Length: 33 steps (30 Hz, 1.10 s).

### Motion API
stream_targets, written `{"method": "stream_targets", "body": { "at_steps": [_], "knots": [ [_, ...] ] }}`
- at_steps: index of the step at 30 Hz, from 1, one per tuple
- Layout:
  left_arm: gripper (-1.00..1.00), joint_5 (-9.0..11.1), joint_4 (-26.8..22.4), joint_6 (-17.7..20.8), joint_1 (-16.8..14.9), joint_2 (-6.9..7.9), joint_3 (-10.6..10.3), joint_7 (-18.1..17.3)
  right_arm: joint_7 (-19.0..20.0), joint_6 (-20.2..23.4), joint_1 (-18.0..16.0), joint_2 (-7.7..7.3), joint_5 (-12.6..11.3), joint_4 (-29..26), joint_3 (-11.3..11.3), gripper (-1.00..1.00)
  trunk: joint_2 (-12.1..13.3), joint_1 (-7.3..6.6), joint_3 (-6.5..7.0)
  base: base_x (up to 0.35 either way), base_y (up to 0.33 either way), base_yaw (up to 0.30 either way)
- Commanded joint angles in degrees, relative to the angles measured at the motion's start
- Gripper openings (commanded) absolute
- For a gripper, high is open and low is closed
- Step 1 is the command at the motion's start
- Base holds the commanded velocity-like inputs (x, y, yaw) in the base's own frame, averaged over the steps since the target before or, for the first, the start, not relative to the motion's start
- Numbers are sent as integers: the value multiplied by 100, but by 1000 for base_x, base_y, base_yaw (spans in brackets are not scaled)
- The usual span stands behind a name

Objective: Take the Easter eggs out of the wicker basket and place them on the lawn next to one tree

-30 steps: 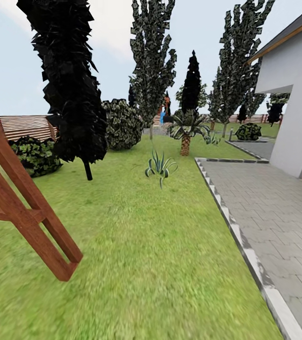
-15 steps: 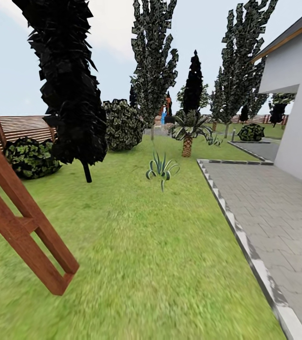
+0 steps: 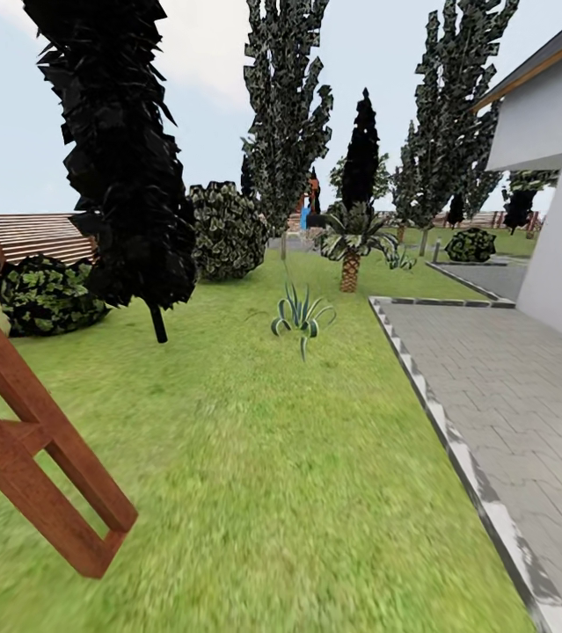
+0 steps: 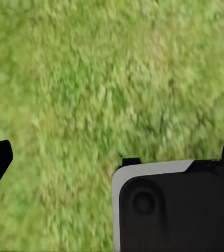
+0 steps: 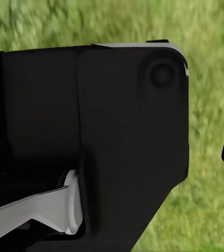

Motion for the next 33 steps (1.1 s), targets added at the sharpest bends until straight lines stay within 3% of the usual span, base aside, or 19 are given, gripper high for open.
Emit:
{"method": "stream_targets", "body": {
  "at_steps": [1,33],
  "knots": [
    [100,-1,5,-18,-2,1,-22,7,-1,-16,1,1,-2,1,-35,100,-2,5,-4,336,0,0],
    [100,1,5,-18,-2,1,-22,8,-1,-17,1,6,-2,1,-34,100,-2,5,-13,336,0,0]
  ]
}}
